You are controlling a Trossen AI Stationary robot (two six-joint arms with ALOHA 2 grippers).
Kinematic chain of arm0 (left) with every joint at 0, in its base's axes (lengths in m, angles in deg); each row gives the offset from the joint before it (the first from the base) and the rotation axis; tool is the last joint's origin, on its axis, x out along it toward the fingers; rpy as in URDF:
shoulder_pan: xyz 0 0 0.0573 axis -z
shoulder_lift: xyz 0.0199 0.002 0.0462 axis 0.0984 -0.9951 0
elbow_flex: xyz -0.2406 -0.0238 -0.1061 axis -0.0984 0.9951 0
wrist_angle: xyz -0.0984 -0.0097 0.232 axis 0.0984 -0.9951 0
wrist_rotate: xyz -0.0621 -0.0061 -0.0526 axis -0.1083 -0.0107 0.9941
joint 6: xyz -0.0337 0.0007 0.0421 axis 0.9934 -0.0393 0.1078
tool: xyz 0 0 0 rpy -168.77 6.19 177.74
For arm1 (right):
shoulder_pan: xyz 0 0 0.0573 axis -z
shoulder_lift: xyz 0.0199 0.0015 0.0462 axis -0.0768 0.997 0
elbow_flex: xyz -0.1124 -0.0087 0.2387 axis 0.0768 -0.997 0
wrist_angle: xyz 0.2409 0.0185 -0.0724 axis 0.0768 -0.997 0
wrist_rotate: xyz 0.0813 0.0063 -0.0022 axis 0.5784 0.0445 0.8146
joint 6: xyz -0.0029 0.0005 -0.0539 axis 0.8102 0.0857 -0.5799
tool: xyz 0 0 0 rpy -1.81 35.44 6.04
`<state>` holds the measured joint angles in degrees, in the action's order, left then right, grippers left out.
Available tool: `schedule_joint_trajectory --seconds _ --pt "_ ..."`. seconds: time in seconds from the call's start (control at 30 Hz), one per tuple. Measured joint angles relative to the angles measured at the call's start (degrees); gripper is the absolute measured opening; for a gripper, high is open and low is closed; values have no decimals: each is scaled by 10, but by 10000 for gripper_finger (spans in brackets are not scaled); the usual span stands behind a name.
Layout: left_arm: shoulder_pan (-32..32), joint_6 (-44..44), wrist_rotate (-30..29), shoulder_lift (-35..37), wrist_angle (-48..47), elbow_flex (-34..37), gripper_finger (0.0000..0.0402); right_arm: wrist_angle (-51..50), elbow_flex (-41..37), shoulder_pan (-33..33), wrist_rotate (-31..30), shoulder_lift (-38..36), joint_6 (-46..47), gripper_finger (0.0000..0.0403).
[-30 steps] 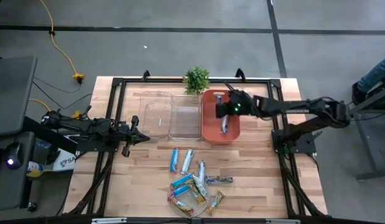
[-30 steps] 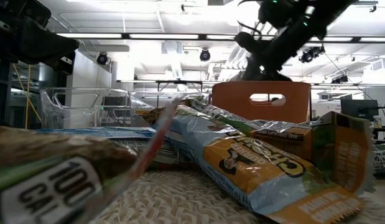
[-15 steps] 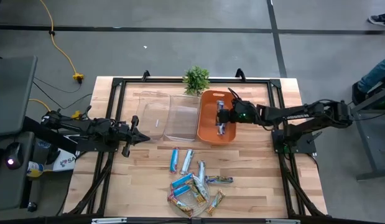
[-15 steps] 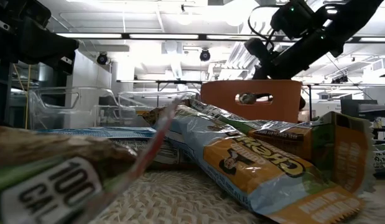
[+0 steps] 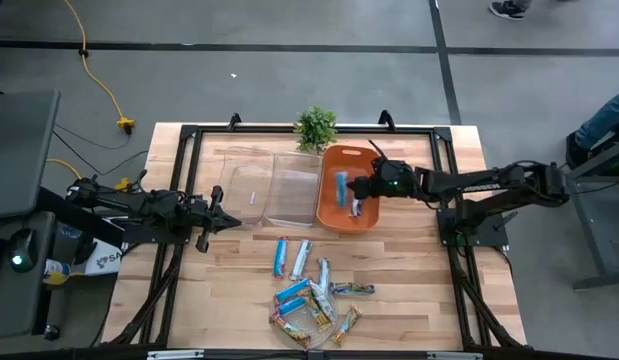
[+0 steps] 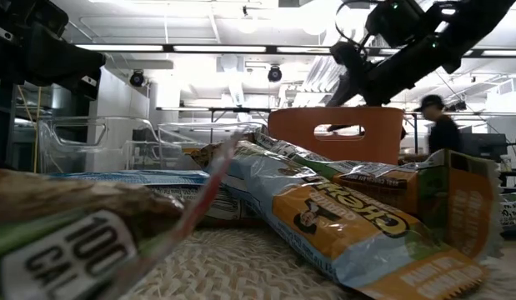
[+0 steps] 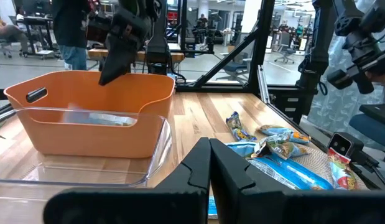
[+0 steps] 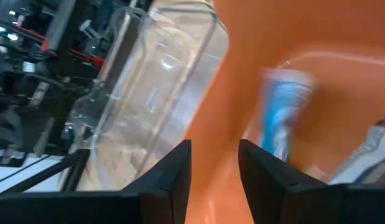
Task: Pick and place Granola Bars by type
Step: Put the right green granola bar into the orange bin, then put the green granola bar into the orange bin
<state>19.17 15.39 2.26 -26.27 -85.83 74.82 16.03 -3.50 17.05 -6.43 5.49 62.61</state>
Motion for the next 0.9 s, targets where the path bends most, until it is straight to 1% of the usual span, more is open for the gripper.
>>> schedule_joint_trajectory --seconds 0.33,0.47,0.63,0.77,0.9 --pt "0 0 0 0 0 0 1 -10 0 0 -3 -106 -63 119" --pt "0 0 0 0 0 0 1 18 0 -6 19 -157 -106 119" --pt "0 0 0 0 0 0 1 65 0 -30 49 -209 -158 119" --pt "0 0 0 0 0 0 1 93 0 -56 51 -237 -201 119" --pt "0 0 0 0 0 0 1 124 0 -90 51 -250 -246 119"
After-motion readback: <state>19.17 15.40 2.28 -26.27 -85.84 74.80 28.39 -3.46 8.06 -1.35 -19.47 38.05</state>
